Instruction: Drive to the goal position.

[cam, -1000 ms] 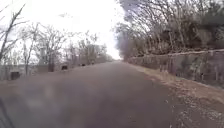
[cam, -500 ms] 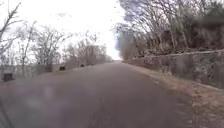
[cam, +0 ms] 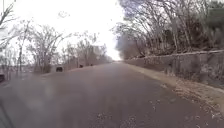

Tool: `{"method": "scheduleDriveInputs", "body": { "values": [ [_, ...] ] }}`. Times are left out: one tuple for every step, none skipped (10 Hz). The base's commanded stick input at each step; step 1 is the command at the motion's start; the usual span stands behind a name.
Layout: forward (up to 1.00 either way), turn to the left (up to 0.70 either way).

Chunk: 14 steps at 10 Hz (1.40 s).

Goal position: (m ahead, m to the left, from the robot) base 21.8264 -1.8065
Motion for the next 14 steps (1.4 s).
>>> {"method": "scheduleDriveInputs", "body": {
  "values": [
    [0.70,0.00],
    [0.70,0.00],
    [0.70,0.00],
    [0.70,0.00],
    [0.70,0.00],
    [0.70,0.00],
    [0.70,0.00],
    [0.70,0.01],
    [0.70,0.00],
    [0.70,0.00],
    [0.70,0.00],
    [0.70,0.00],
    [0.70,0.00],
    [0.70,0.00]
  ]
}}
